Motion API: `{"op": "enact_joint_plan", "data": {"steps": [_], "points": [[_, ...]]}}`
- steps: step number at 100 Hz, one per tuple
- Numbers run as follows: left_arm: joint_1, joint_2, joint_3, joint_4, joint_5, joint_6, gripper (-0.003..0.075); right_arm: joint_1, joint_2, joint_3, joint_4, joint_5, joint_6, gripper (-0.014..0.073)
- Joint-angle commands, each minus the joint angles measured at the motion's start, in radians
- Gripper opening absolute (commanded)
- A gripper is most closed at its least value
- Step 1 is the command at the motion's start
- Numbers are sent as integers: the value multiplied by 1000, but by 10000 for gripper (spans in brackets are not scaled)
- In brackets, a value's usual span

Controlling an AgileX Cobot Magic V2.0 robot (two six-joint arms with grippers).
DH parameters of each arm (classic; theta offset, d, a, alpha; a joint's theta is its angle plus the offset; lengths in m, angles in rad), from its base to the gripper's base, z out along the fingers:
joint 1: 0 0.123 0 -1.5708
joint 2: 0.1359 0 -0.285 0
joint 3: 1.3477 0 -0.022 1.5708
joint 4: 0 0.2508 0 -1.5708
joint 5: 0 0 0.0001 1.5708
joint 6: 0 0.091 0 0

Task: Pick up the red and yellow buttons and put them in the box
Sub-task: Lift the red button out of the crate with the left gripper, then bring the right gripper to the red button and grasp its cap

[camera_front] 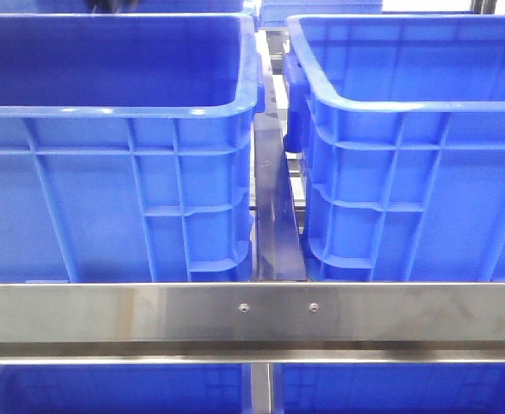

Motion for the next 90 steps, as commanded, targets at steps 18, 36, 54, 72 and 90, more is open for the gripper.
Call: {"op": "enact_joint_plan", "data": {"steps": [18, 36, 54, 72, 90], "points": [[-201, -110, -30, -7, -21, 7, -19, 0, -26, -20, -9, -85, -3, -67], [-336, -108, -30, -7, -34, 32, -19, 0, -26, -20, -9, -104, -3, -67], [-396, -108, -30, -7, -58, 32, -19, 0, -26, -46, -9, -101, -3, -67], [-396, -108, -30, -7, -58, 32, -19, 0, -23, -194, 18, 72, -1, -67], [-396, -108, -30, -7, -58, 32, -19, 0, 60, -430, 67, 374, -1, -67]]}}
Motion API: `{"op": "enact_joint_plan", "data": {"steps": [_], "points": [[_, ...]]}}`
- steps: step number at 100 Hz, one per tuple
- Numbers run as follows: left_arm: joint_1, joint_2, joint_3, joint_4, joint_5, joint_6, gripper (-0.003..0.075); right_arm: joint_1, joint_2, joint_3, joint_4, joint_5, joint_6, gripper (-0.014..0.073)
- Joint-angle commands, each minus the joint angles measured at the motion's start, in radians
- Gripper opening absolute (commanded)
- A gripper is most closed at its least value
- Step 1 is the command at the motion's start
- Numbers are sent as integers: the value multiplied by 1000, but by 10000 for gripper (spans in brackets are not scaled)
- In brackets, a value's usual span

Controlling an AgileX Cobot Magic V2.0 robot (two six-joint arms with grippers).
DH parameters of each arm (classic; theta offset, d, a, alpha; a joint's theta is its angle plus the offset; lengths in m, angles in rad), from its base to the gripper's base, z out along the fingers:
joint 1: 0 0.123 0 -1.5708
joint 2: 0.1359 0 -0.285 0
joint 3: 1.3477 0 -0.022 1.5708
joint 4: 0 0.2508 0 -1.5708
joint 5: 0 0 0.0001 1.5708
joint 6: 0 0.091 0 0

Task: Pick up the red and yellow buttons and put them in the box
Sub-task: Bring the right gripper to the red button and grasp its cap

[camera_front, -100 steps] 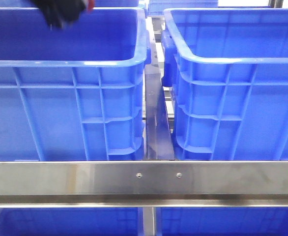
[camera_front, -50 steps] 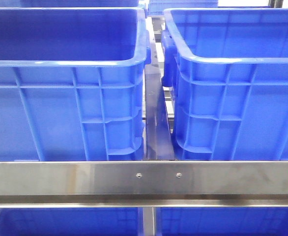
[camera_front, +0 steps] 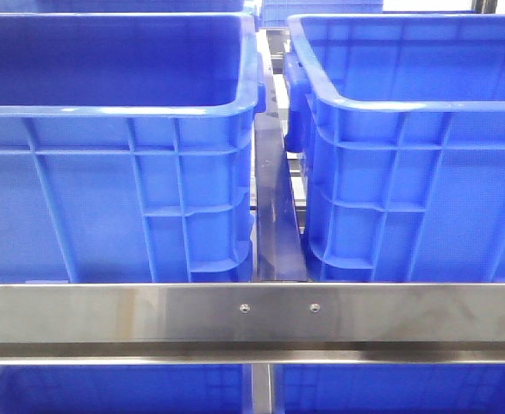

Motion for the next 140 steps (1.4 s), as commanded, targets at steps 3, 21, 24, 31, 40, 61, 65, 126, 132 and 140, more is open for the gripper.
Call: {"op": "enact_joint_plan", "data": {"steps": [3, 21, 24, 31, 40, 61, 65, 126, 132, 140], "points": [[-8, -35, -30, -4, -66, -1, -19, 0, 84, -173, 28, 131, -1, -67], [-8, -35, -30, -4, -64, -1, -19, 0, 291, -384, 111, 426, -1, -67], [-8, -35, -30, -4, -62, -1, -19, 0, 324, -411, 134, 467, -1, -67], [-8, -35, -30, -4, -63, -1, -19, 0, 400, -463, 179, 520, -1, -67], [-8, -35, -30, -4, -63, -1, -19, 0, 477, -487, 224, 522, -2, -67], [-8, -35, -30, -4, -63, -1, -19, 0, 579, -487, 290, 502, -2, 18], [-8, -35, -30, -4, -63, -1, -19, 0, 588, -487, 312, 502, -2, 76], [-8, -35, -30, -4, -63, -1, -19, 0, 714, -487, 1187, 542, -437, 602], [-8, -35, -30, -4, -63, -1, -19, 0, 756, -487, 1280, 579, -505, 602], [-8, -35, -30, -5, -63, -1, -19, 0, 810, -487, 1370, 626, -575, 602]]}}
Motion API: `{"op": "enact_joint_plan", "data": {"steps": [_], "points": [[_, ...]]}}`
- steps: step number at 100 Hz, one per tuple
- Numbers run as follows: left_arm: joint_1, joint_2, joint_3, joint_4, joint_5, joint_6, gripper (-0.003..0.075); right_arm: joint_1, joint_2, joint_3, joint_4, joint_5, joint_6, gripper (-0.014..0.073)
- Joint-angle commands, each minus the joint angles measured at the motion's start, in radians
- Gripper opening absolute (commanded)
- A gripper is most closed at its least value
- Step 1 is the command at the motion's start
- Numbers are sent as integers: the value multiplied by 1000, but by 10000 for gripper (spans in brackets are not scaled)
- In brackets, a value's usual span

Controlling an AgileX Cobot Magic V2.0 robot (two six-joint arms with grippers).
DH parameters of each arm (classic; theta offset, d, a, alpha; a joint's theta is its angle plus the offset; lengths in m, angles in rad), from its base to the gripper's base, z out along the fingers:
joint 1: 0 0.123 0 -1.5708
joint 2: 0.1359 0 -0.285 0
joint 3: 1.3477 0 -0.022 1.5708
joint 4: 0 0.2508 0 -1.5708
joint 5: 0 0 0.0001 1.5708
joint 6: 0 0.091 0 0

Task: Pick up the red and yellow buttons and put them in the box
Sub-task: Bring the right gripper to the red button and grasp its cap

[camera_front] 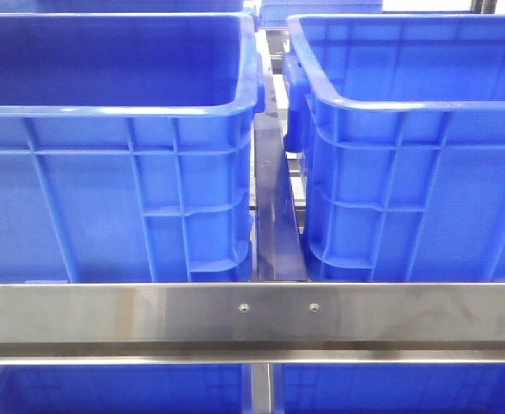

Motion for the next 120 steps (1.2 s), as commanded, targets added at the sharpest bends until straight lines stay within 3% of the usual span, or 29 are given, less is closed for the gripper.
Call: {"op": "enact_joint_plan", "data": {"steps": [1, 24, 39, 88, 97, 114, 120], "points": [[-8, -35, -30, -5, -63, -1, -19, 0, 57, -31, 187, 35, -111, 602], [-8, -35, -30, -8, -63, -1, -19, 1, 178, -46, 328, 125, -227, 602], [-8, -35, -30, -16, -63, -1, -19, 16, 220, -81, 330, 146, -236, 602], [-8, -35, -30, -16, -60, -1, -19, 216, 337, -123, 333, 86, -257, 593], [-8, -35, -30, -16, -60, -1, -19, 228, 351, -123, 341, 85, -263, 517], [-8, -35, -30, -16, -57, -1, -19, 229, 355, -123, 352, 86, -266, 208], [-8, -35, -30, -16, -57, -1, -19, 229, 355, -123, 352, 86, -267, 153]]}}
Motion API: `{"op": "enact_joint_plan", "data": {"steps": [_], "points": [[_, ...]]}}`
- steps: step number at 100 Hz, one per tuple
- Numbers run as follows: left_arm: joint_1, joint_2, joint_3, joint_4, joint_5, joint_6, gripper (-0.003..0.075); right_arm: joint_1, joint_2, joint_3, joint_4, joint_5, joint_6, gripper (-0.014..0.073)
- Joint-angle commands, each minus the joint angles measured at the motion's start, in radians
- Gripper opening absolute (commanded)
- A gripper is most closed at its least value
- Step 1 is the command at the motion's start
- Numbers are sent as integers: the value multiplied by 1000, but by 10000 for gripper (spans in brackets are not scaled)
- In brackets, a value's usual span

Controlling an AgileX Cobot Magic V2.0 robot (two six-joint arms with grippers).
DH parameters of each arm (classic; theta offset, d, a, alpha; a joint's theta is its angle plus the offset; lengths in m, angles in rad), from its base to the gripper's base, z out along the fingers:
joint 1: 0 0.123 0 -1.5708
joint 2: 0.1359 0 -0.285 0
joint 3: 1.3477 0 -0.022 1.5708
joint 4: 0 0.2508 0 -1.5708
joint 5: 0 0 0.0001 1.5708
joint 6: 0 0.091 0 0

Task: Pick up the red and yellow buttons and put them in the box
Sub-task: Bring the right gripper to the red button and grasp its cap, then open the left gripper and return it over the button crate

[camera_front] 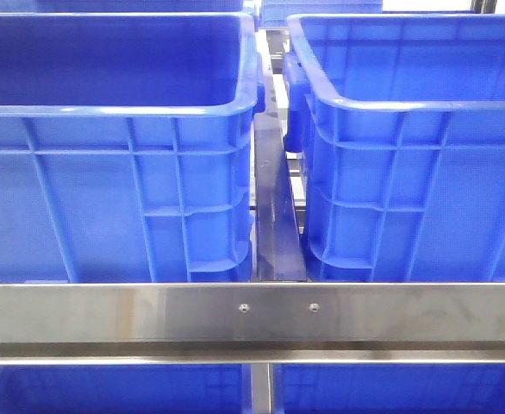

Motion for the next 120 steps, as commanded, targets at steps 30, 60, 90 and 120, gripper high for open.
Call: {"op": "enact_joint_plan", "data": {"steps": [30, 60, 90, 120], "points": [[-8, -35, -30, -10, -39, -1, 293, 0, -15, -31, 74, 20, -19, 143], [-8, -37, -30, -10, -37, -3, 568, 0, -15, -31, 73, -14, -45, 143], [82, -72, -30, 54, -37, -75, 568, -84, -15, -31, 72, -83, -80, 143], [287, -205, 88, 54, -63, -98, 568, -184, -15, -31, 72, -81, -98, 143]]}}
